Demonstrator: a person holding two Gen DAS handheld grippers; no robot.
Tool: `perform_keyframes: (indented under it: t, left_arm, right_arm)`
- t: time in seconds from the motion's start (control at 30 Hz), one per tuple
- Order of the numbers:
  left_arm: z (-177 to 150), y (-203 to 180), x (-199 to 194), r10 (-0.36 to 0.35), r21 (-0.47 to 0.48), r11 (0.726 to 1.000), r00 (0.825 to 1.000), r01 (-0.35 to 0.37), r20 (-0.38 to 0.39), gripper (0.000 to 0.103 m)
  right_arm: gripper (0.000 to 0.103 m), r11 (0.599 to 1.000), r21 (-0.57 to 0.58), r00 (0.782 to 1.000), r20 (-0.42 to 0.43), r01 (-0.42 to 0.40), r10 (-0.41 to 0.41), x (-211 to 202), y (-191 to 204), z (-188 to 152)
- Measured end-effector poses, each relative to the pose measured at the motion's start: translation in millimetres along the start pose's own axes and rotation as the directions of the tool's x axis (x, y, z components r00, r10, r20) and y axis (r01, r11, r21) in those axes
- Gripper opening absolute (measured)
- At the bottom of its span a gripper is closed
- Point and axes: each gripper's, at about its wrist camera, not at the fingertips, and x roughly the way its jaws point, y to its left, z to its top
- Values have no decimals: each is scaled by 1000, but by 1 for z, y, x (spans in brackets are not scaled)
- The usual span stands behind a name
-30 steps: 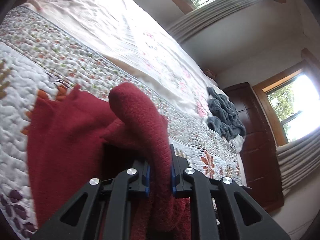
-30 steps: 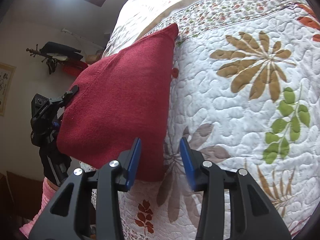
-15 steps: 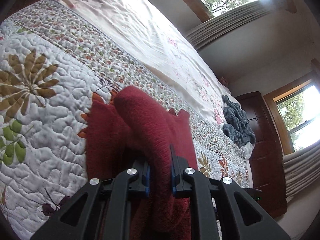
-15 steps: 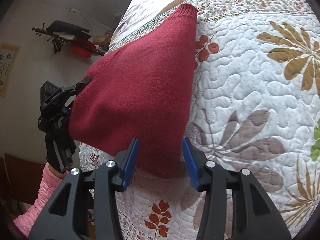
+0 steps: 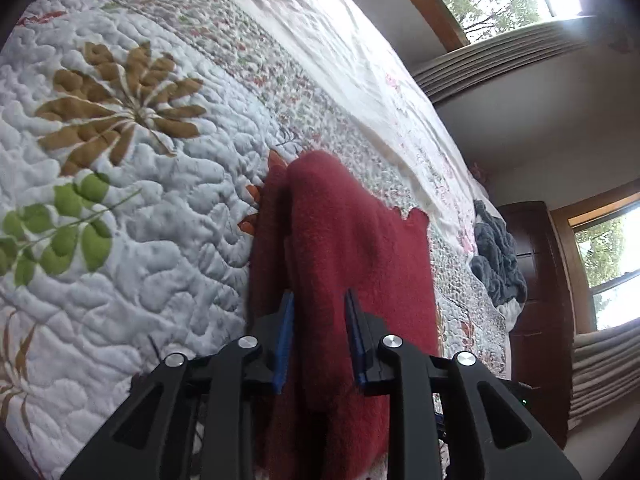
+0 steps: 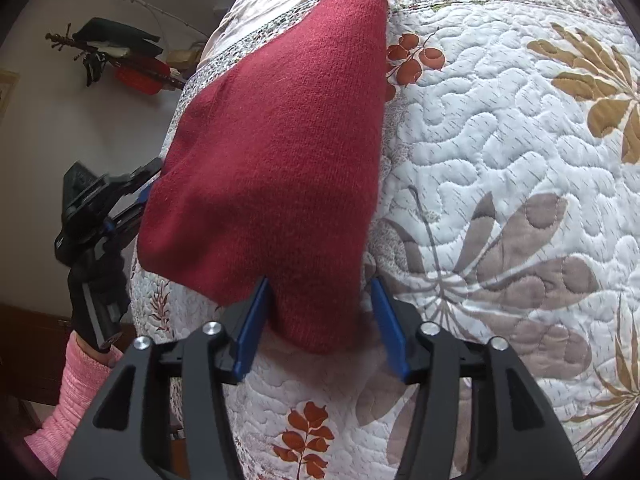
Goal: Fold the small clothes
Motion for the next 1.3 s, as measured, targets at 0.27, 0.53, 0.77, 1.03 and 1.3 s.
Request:
perform_keyframes:
  t: [0.27, 0.53, 0.77, 1.03, 1.3]
  left_arm:
    - [-61, -33, -30, 15, 136, 991, 998, -6, -64, 48]
    - [-65, -6, 0, 61, 43, 997, 991, -56, -123, 8]
    - [-65, 5, 1, 66, 50, 997, 988, -60, -140, 8]
    - [-70, 15, 14, 85, 63, 995, 985, -76, -153, 10]
    - [-63, -14, -10, 44, 87, 996, 989, -32, -140, 49]
  right_arm:
    - [60, 993, 79, 996, -5, -86, 87, -2, -19, -7]
    - [23, 990, 89, 992, -59, -109, 115, 11, -16, -5]
    - [19, 997, 19, 996, -42, -76, 77, -10, -12, -14]
    - [20, 997, 58, 996, -73, -51, 55, 13, -26, -18]
    - [41, 1000, -5, 999, -40, -10, 9, -10, -9, -5]
